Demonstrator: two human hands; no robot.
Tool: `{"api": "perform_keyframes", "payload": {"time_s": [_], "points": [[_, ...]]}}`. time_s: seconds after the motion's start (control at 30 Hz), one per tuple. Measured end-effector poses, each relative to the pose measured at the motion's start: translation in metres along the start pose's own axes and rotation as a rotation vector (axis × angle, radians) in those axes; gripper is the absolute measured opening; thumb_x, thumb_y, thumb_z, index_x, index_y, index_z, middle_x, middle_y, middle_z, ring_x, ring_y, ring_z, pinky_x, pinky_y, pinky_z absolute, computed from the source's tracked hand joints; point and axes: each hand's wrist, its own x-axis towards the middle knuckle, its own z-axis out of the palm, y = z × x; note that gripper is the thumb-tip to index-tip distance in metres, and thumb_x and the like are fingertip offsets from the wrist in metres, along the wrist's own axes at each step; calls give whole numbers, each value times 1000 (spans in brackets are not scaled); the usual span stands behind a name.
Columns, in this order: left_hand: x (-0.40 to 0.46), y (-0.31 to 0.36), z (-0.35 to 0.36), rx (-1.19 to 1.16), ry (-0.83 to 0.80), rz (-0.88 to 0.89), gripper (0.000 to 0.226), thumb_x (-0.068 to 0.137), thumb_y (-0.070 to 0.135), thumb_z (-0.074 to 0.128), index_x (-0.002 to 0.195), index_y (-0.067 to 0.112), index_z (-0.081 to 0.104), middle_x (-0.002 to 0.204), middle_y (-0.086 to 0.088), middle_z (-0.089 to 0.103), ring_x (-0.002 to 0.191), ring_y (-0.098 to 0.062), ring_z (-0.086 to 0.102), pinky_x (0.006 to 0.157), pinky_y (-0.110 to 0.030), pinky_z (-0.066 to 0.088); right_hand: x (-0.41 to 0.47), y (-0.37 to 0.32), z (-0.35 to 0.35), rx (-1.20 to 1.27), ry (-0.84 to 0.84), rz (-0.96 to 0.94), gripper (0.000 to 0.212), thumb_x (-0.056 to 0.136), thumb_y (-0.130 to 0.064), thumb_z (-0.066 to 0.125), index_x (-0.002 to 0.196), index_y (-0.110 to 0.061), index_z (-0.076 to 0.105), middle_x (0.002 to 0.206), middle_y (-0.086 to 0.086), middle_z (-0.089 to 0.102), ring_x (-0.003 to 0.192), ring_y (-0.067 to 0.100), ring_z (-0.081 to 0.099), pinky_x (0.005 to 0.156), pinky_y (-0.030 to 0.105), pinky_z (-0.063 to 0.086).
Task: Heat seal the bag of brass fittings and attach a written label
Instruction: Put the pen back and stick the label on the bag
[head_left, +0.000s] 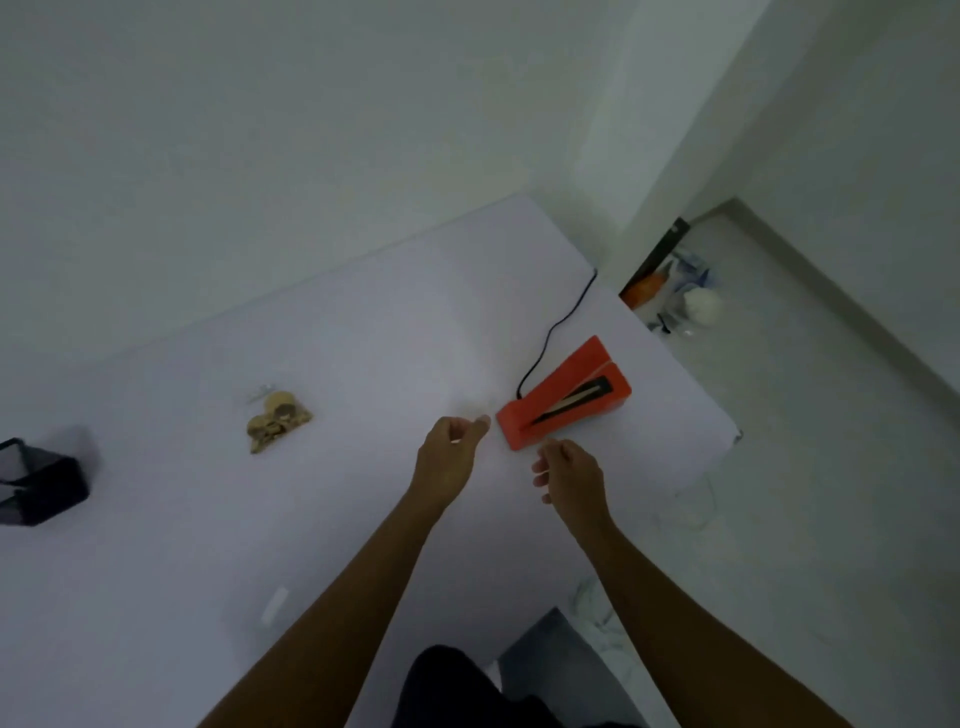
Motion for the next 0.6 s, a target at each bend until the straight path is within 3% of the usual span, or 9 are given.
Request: {"api": "perform_keyframes", "payload": {"time_s": [0.07, 0.13, 0.23, 0.3, 0.37, 0.43, 0.6], "points": [[13, 2, 29, -11, -15, -58, 48, 89, 65, 52, 92, 18, 57, 91, 0, 60, 78, -15, 55, 74, -32, 45, 24, 16, -22, 11, 57, 65, 31, 104, -35, 48, 98, -9, 65, 88, 12, 71, 73, 22, 68, 61, 36, 57], [23, 4, 54, -47, -16, -132, 49, 87, 71, 48, 83, 22, 51, 86, -2, 52, 78, -18, 50, 74, -36, 44, 52, 31, -43, 4, 124, 97, 36, 103, -43, 45, 107, -12, 63, 95, 11, 71, 84, 29, 69, 76, 47, 61], [39, 4, 82, -121, 54, -229, 45, 82, 76, 49, 73, 33, 37, 80, 7, 43, 85, -20, 48, 80, -41, 46, 94, 37, -67, -13, 193, 128, 43, 100, -45, 44, 128, -13, 55, 122, 19, 65, 108, 38, 65, 95, 55, 55], [50, 6, 94, -139, 84, -273, 45, 83, 75, 51, 81, 30, 46, 89, 6, 49, 93, -20, 52, 93, -48, 48, 119, 31, -79, -9, 207, 119, 49, 105, -40, 42, 143, -9, 46, 143, 20, 53, 127, 38, 55, 106, 50, 47], [60, 7, 106, -161, 117, -307, 58, 83, 71, 54, 107, 18, 55, 107, -1, 55, 103, -21, 56, 99, -51, 48, 142, 27, -84, -37, 179, 99, 54, 108, -40, 38, 150, -7, 39, 152, 19, 45, 139, 36, 45, 113, 46, 39], [66, 13, 117, -170, 174, -320, 66, 83, 65, 59, 122, 12, 53, 115, -3, 58, 105, -22, 57, 97, -45, 49, 158, 26, -85, -53, 120, 91, 54, 108, -41, 34, 151, -8, 40, 152, 18, 47, 139, 36, 45, 113, 43, 37], [82, 28, 126, -193, 284, -311, 64, 83, 59, 64, 125, 12, 54, 117, -1, 60, 104, -18, 57, 86, -31, 43, 189, 12, -81, -76, 82, 28, 45, 109, -34, 34, 130, -3, 59, 124, 20, 65, 114, 35, 59, 88, 29, 38]]}}
